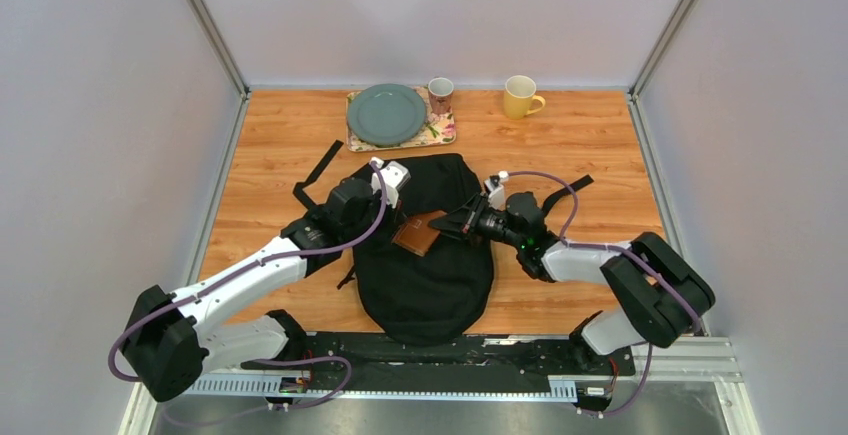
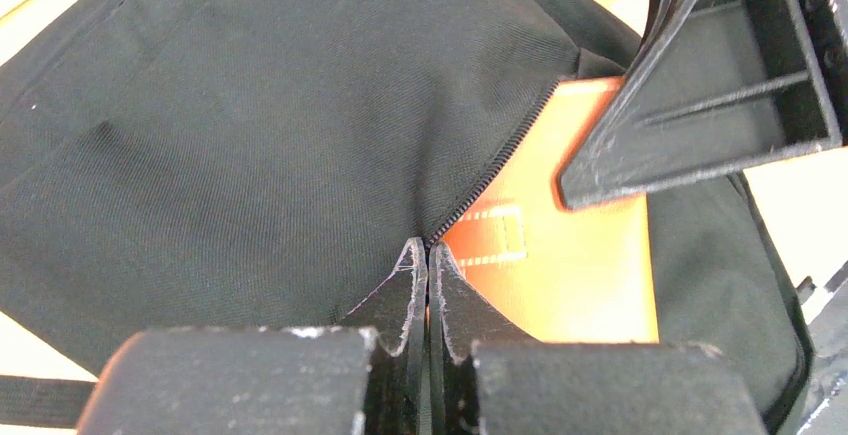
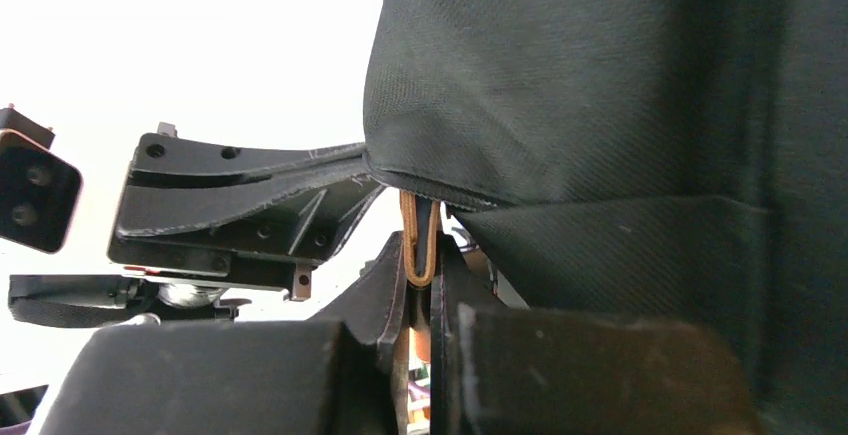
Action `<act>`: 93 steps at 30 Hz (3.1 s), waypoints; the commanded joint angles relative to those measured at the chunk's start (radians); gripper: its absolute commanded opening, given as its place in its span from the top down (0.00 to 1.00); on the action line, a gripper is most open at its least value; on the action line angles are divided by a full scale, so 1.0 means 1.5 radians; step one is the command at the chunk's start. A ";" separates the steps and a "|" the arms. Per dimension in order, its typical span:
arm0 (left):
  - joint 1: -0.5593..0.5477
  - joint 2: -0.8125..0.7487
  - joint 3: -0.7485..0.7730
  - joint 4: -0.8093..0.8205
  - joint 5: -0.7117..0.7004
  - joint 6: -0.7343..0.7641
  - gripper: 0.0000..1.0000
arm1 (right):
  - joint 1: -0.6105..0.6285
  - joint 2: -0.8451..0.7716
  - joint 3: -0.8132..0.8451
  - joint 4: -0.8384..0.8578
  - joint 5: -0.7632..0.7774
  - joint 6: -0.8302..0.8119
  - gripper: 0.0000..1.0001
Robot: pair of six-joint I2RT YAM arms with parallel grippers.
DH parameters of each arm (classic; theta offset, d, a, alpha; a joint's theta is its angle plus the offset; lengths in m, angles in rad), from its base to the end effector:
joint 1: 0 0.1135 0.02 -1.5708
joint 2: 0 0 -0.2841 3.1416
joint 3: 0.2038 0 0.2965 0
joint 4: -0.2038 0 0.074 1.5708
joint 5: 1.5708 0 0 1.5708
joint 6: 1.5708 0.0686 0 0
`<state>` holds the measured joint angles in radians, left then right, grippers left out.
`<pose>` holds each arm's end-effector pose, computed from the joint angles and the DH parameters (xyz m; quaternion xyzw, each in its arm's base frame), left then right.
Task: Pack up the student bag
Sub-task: Place the personal item in the student bag.
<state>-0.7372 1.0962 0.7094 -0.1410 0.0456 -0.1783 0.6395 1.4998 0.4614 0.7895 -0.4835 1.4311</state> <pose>0.2236 -0.2072 0.2405 0.2500 0.8301 -0.2378 0.4380 0.2454 0.2222 0.1440 0.1599 0.7639 0.6090 0.1416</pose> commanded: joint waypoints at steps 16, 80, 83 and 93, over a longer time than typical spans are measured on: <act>-0.025 0.039 0.073 0.000 0.120 -0.040 1.00 | -0.007 -0.107 -0.013 0.014 0.224 -0.018 1.00; -0.025 0.010 0.065 -0.028 0.037 -0.038 1.00 | 0.128 -0.038 0.115 -0.210 0.369 -0.091 0.83; -0.025 0.007 0.060 -0.026 0.033 -0.040 1.00 | 0.128 -0.044 0.105 -0.200 0.369 -0.082 0.97; -0.023 0.004 0.067 -0.031 0.011 -0.041 1.00 | 0.106 0.060 0.164 -0.066 0.410 -0.016 1.00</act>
<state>-0.7708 1.1255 0.7921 -0.1917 0.0902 -0.2333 0.8185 1.5131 0.6308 0.5270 0.0929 1.3422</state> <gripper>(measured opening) 0.007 0.066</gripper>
